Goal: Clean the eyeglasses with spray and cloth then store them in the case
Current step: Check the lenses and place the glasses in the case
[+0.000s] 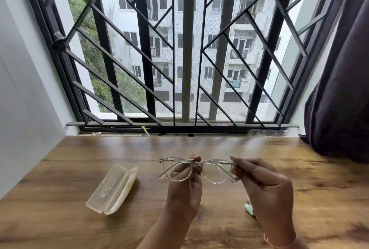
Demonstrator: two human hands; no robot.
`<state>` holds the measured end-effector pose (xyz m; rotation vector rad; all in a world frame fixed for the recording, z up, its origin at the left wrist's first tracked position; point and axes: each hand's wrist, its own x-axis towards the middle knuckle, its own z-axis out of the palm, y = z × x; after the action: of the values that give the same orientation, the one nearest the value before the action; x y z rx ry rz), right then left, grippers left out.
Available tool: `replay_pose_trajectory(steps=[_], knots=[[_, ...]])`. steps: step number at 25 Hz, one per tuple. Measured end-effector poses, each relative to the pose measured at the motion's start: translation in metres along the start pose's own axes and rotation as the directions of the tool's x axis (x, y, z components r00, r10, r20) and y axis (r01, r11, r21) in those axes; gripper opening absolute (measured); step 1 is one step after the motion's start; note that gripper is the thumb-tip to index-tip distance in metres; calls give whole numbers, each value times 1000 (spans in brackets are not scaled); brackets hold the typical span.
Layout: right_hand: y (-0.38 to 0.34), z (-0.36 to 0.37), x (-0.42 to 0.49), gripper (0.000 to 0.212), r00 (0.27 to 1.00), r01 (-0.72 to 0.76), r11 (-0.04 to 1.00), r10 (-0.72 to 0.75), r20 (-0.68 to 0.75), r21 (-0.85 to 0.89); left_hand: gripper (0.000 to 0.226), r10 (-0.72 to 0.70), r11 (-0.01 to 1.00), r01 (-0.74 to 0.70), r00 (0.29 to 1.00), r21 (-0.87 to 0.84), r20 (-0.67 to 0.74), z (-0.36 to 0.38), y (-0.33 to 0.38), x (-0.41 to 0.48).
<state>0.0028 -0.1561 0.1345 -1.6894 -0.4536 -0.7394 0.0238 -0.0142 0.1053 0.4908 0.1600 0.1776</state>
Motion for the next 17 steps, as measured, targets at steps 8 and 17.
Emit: replay_pose_trajectory(steps=[8, 17], knots=[[23, 6, -3, 52, 996, -76, 992, 80, -36, 99, 48, 26, 999, -25, 999, 47, -19, -6, -3, 2], [75, 14, -23, 61, 935, -278, 940, 312, -169, 197, 20, -102, 943, 104, 995, 315, -25, -49, 8, -1]])
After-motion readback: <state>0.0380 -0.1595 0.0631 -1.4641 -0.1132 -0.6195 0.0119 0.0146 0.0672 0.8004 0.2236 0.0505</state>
